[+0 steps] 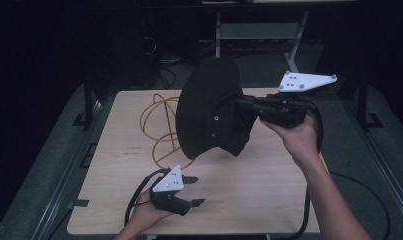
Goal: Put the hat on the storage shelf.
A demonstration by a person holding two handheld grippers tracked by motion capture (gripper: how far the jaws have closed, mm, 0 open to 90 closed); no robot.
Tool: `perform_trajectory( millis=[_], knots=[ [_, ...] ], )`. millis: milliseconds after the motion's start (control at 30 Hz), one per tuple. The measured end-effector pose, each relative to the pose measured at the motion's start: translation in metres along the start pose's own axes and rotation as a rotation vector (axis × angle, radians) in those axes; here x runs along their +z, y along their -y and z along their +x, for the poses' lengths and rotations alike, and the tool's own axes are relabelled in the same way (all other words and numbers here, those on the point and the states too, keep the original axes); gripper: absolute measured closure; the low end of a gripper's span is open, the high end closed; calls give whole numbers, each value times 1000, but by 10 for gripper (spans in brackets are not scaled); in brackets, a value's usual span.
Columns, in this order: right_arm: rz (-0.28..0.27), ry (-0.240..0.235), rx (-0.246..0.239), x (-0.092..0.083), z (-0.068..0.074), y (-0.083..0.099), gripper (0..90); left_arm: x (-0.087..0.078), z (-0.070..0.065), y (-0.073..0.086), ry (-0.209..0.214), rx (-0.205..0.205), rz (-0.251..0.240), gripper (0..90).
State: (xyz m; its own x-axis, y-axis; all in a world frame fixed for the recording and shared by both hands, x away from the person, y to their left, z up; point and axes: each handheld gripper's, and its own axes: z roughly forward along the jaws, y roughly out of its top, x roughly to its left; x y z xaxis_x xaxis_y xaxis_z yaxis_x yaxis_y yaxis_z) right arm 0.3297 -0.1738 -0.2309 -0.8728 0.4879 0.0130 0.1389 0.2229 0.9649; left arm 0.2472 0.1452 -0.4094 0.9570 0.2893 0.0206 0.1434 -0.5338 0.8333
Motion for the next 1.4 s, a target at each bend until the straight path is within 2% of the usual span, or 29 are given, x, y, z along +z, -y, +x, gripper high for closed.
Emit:
perform_trajectory(
  millis=[433, 533, 733, 967, 1100, 1400],
  knots=[
    [3, -30, 15, 21, -2, -15, 869, 8, -5, 1, 15, 15, 16, 311],
    [6, -40, 10, 29, 0, -18, 869, 8, -5, 2, 12, 22, 36, 309],
    [16, -56, 0, 42, 3, -25, 869, 9, -3, 2, 8, 36, 30, 306],
    [32, -65, -5, 55, 5, -34, 868, 9, -4, 1, 14, 29, 31, 302],
    [40, -69, -9, 60, 6, -39, 868, 10, -5, 2, 14, 31, 16, 301],
    [50, -106, -28, 78, 10, -58, 868, 12, -3, 1, 16, 42, 24, 299]
  ],
)
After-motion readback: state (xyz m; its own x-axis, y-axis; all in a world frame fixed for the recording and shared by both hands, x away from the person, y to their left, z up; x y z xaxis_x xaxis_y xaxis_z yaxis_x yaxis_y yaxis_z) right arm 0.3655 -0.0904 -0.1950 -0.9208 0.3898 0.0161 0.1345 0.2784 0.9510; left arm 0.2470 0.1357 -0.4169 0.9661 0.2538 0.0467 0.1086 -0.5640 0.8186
